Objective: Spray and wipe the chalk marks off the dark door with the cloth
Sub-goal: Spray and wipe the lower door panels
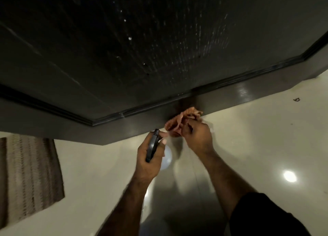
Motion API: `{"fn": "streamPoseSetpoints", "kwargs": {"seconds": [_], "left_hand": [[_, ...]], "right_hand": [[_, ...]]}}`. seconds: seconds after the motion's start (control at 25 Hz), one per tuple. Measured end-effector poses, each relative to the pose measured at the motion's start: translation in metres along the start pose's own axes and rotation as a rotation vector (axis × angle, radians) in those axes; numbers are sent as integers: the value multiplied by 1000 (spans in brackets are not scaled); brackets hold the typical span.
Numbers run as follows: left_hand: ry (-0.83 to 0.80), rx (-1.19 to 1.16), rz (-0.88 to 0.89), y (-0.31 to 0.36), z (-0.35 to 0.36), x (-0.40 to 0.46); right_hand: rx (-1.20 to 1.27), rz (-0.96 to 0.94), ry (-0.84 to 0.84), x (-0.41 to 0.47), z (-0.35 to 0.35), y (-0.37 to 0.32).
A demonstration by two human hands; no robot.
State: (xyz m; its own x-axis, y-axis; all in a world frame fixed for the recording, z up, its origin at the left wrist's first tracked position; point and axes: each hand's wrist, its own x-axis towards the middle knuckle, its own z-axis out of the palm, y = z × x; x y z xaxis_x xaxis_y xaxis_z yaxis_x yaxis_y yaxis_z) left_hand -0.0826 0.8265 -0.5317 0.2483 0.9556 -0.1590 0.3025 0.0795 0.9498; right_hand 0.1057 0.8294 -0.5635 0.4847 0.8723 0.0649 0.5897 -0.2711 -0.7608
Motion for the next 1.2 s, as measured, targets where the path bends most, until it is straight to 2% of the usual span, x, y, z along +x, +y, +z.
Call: {"fn": "streamPoseSetpoints", "kwargs": {"seconds": [0.04,0.08,0.12,0.16,0.24,0.28,0.32,0.4,0.44,0.48,0.52,0.6,0.64,0.68,0.72,0.8,0.84,0.88,0.92,1.04,1.08,1.12,1.2], "left_hand": [[-1,-13,25,-3,0,-6],[-7,-35,51,-5,0,-11],[-9,-55,62,-7,1,-16],[-7,-80,50,-7,1,-19],[21,-102,31,-11,-3,-25],[44,-101,23,-14,-8,-29],[58,-103,16,-17,-15,-33],[74,-87,-14,-22,-29,-39],[75,-81,-37,-25,-34,-41],[78,-77,-49,-26,-37,-40],[82,-79,-47,-25,-38,-39],[83,-85,11,-25,-37,-36],[79,-85,39,-25,-37,-37],[72,-90,40,-25,-37,-39],[68,-88,18,-23,-37,-40],[74,-90,-40,-25,-38,-40],[78,-97,-36,-27,-38,-40],[89,-102,-3,-27,-37,-39],[97,-109,33,-28,-37,-38],[101,-135,94,-33,-39,-38],[111,-131,77,-33,-39,-39],[115,-124,50,-33,-41,-42],[129,-126,11,-36,-51,-50]], "right_hand": [[42,166,-91,1,-2,-2],[117,200,-71,5,-3,-8],[209,134,1,9,-6,-18],[259,-56,100,10,-11,-35],[241,-414,245,10,-15,-59],[172,-463,271,5,-5,-51],[94,-387,234,-3,8,-34],[105,34,-39,-12,15,-25],[163,184,-102,-10,17,-26],[211,192,-102,-5,17,-31],[266,104,-79,1,13,-44],[353,-219,31,2,-5,-85],[374,-337,67,2,-6,-94],[354,-374,86,-2,1,-88],[283,-326,55,-10,14,-70],[176,-1,-109,-25,32,-46],[188,156,-123,-24,31,-42],[238,215,-98,-16,29,-40],[289,181,-90,-8,26,-47],[371,-192,-48,-5,3,-98],[360,-239,-51,-8,7,-99],[339,-201,-85,-12,18,-88],[283,138,-170,-24,42,-73]]}}
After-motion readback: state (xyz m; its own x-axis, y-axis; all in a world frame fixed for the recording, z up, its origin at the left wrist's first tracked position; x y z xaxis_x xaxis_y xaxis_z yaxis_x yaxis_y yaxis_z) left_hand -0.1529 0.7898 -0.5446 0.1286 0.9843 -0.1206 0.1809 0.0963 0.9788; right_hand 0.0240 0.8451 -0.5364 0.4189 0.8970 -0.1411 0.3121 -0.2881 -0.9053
